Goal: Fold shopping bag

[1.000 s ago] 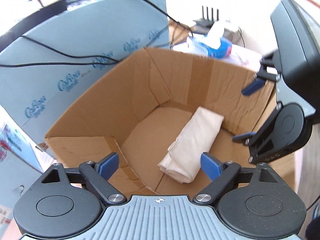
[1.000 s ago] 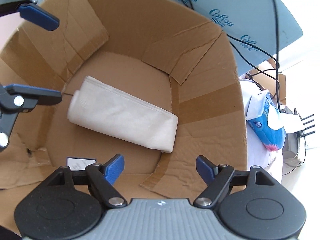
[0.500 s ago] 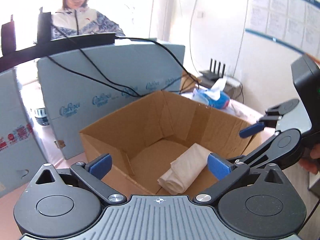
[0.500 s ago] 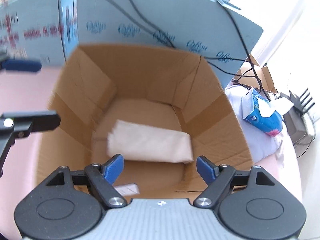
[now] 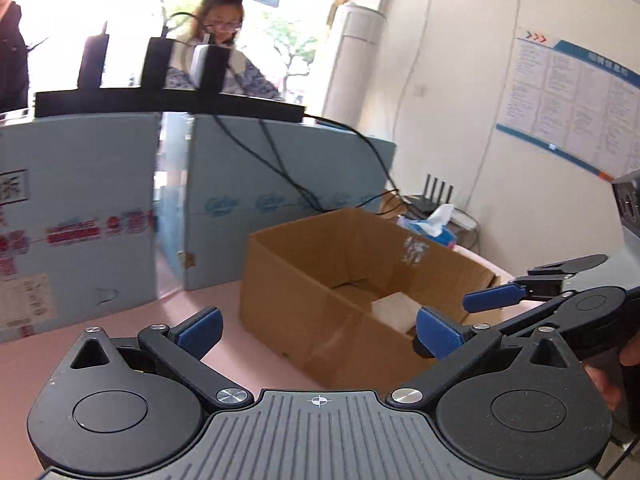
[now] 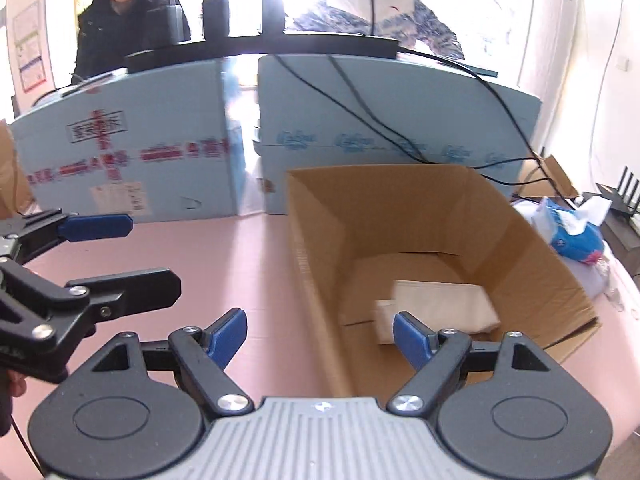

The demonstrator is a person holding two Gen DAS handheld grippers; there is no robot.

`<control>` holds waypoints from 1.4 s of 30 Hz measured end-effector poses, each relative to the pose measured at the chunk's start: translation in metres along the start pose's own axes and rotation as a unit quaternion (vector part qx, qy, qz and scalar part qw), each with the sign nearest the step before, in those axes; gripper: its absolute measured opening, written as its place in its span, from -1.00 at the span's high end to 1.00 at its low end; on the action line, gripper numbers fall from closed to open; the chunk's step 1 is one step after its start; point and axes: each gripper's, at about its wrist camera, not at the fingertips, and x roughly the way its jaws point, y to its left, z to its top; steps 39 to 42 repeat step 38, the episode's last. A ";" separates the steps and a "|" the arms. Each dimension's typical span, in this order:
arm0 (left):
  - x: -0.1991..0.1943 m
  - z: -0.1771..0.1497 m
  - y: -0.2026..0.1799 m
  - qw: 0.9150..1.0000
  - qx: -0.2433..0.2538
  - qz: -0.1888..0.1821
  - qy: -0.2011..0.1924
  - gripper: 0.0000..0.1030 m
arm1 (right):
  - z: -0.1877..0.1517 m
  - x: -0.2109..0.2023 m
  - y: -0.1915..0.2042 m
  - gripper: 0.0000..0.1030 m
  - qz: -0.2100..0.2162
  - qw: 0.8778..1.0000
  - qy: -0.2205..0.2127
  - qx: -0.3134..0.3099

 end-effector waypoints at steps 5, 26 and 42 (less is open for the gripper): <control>-0.026 -0.031 0.041 0.995 -0.026 0.095 0.021 -1.00 | -0.013 0.018 0.053 -0.77 0.023 1.000 0.003 -0.005; -0.030 -0.160 0.190 0.944 -0.125 0.296 0.074 -1.00 | -0.086 0.165 0.161 -0.82 0.005 0.998 -0.040 0.048; -0.007 -0.157 0.200 0.938 -0.098 0.324 0.071 -1.00 | -0.086 0.188 0.166 -1.00 -0.016 0.998 -0.049 0.024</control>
